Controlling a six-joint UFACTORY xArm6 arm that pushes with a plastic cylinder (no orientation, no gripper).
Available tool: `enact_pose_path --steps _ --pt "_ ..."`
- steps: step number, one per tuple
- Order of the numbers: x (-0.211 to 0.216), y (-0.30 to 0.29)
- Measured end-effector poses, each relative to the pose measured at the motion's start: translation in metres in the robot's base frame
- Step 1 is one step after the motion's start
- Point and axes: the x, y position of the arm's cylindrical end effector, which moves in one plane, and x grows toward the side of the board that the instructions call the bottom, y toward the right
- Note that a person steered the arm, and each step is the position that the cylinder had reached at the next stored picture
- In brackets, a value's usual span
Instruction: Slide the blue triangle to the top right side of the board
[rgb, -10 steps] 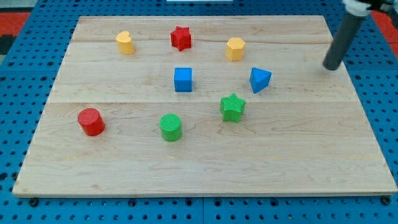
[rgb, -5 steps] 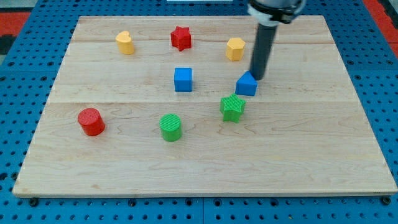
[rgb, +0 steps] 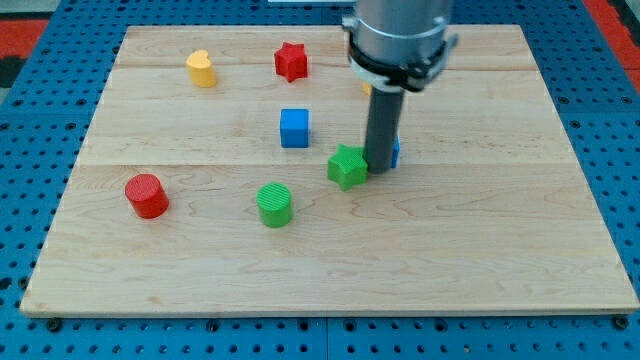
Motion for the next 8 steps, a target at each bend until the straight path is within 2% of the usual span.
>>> enact_pose_path --steps 2,4,6,7,8 --pt "-0.063 0.073" --pt "-0.142 0.111" --pt "-0.13 0.147" --pt "-0.158 0.145" --pt "-0.169 0.143"
